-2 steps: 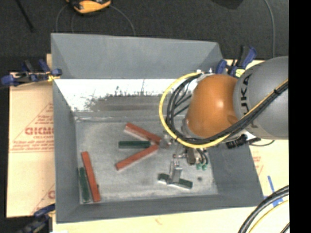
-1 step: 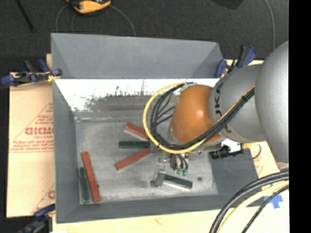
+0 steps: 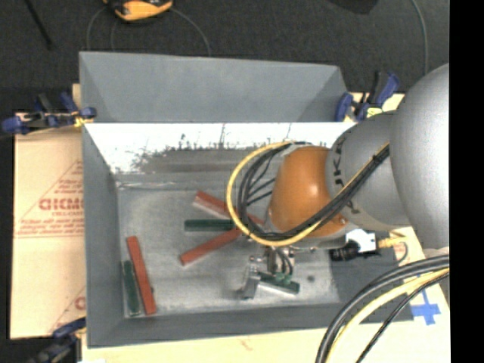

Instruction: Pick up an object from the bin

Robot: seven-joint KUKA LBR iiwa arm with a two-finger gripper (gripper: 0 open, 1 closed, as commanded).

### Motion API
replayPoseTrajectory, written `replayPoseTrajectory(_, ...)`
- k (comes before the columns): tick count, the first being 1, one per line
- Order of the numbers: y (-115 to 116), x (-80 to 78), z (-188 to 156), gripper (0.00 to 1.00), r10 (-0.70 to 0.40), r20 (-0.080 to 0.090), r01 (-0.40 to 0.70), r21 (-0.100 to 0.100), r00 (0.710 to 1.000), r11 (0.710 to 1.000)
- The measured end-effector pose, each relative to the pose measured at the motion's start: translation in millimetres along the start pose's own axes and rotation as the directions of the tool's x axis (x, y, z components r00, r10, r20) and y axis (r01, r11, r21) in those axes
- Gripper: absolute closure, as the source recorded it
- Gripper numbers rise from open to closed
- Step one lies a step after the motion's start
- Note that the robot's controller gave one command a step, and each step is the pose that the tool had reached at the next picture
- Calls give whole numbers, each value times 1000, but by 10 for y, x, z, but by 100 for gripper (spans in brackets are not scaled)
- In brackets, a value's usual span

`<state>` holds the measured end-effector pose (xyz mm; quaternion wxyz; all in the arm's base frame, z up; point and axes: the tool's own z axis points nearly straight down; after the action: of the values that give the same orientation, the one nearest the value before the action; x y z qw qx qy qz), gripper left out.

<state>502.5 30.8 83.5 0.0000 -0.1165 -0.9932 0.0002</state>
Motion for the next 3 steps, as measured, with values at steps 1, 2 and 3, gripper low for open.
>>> replayPoseTrajectory(1, 88, -172, 74, 0, -124, 5, 124, 1, 992, 992)
replayPoseTrajectory(2, 325, -352, 102, 0, -75, 5, 75, -1, 997, 997)
replayPoseTrajectory(3, 740, -533, 108, 0, -172, 7, 172, 1, 985, 985)
